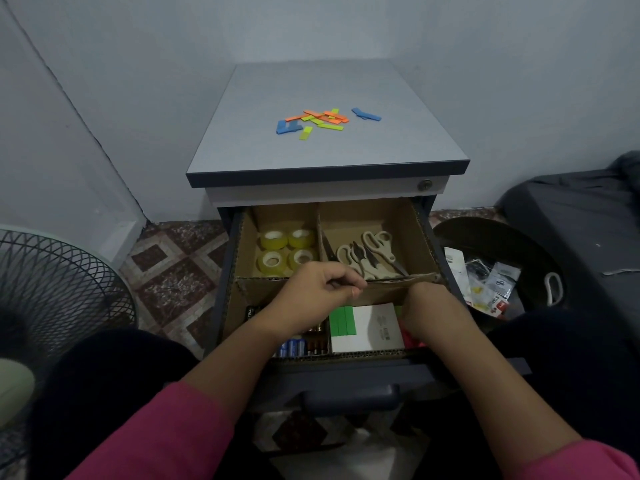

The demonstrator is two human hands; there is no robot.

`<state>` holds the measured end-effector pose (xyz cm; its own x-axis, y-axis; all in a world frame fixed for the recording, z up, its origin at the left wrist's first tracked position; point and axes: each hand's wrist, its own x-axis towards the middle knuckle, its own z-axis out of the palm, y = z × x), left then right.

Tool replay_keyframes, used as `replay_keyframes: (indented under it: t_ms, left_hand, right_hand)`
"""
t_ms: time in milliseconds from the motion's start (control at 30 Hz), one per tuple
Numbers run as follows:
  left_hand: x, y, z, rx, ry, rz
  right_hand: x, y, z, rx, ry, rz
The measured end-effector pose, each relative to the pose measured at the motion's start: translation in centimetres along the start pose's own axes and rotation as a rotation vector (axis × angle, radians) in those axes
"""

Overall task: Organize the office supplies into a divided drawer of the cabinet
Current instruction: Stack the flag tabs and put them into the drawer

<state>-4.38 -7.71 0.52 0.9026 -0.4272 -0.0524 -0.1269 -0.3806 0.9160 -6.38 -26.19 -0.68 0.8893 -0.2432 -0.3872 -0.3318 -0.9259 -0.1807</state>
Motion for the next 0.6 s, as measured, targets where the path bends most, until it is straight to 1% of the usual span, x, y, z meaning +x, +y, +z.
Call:
replay_keyframes:
  t_ms: [167, 400, 600]
  left_hand:
    - [0.05, -0.06, 0.04, 0.005, 0.002, 0.009]
    - [0.01, -0.06, 0.05, -0.002, 0.008, 0.020]
    - [0.05, -0.06, 0.00, 0.028, 0.008, 0.014]
  right_hand:
    - [0.18, 0.38, 0.79, -0.019, 0.039, -0.055]
    - [0.25, 0.31, 0.84, -0.019, 0.032, -0.061]
    - [0.17, 0.50, 0.87, -0.007, 0.063, -0.083]
